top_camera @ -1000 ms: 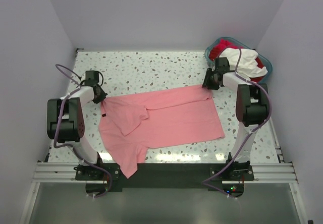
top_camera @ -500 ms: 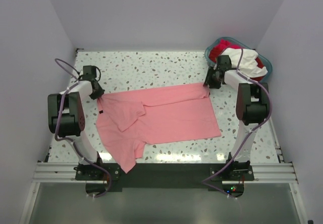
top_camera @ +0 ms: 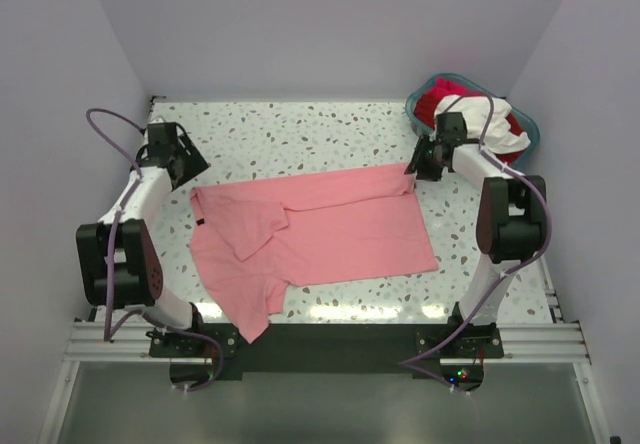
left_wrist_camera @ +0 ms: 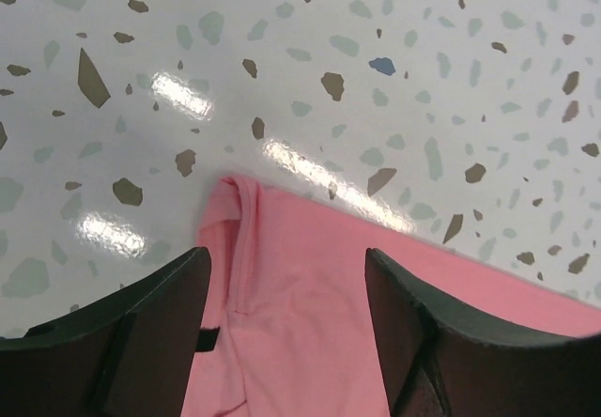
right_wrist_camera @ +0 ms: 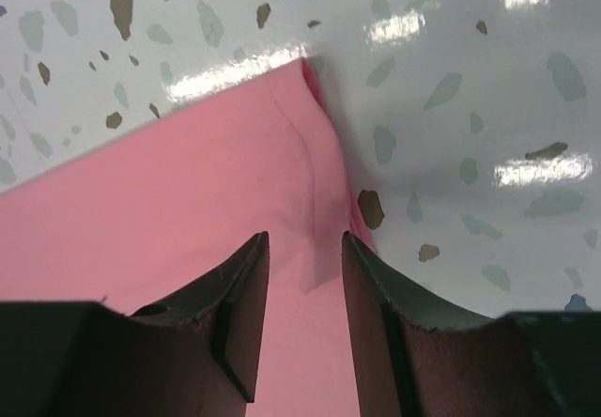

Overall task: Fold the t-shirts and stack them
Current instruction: Fold the tshirt

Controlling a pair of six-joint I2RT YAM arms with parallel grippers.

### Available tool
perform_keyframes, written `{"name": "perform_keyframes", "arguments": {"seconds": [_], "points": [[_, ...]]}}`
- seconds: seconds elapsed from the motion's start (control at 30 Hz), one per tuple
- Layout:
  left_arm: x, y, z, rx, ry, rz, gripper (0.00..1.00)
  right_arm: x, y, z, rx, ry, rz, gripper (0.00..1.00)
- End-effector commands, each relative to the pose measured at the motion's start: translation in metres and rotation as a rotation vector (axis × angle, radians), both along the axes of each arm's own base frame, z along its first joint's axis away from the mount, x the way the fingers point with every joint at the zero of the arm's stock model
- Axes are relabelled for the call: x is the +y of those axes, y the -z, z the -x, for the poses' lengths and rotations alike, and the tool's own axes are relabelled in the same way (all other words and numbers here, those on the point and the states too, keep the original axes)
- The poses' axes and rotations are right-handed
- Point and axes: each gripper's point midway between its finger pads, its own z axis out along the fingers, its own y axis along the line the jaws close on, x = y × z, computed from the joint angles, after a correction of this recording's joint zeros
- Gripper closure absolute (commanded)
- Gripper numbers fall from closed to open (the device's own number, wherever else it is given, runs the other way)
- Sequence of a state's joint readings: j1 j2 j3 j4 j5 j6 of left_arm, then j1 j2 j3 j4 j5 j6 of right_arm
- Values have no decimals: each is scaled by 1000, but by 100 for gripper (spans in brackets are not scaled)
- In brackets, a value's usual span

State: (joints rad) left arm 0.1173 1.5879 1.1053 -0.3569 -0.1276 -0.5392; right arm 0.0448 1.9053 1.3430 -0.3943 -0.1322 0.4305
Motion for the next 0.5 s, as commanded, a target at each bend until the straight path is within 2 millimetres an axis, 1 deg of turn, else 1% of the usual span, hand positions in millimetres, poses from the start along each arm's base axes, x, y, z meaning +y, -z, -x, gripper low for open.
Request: {"name": "perform_keyframes", "arguments": {"seconds": [0.0, 0.03, 0.07, 0.1, 0.13, 0.17, 0.2, 0.23, 0.27, 0.3, 0.43, 0.47], "points": [[-12, -17, 20, -47, 33, 50, 28, 4, -4, 9, -4, 34, -47, 60], [-20, -9, 29, -31, 57, 79, 28, 3, 2, 13, 10, 44, -49, 60], [-24, -8, 33, -34, 66, 93, 28, 2, 4, 14, 12, 50, -50, 61], [-26, -13, 38, -51, 74, 93, 28, 2, 5, 15, 12, 54, -49, 62], [-36, -5, 47, -34, 101, 124, 28, 2, 8, 17, 13, 62, -50, 63], [-38, -3, 51, -30, 109, 129, 29, 2, 9, 17, 11, 65, -53, 63], [-41, -6, 56, -40, 117, 130, 29, 2, 12, 17, 8, 64, -56, 64], [-45, 1, 63, -23, 129, 133, 29, 4, 14, 18, 11, 63, -63, 64], [-46, 0, 66, -28, 137, 128, 29, 5, 15, 18, 12, 62, -68, 65], [-48, 6, 71, -12, 144, 127, 29, 5, 17, 18, 15, 64, -70, 65], [-50, 16, 81, 15, 154, 123, 29, 5, 22, 19, 17, 64, -70, 65], [-50, 16, 81, 13, 152, 125, 29, 5, 22, 19, 15, 63, -69, 68]]}}
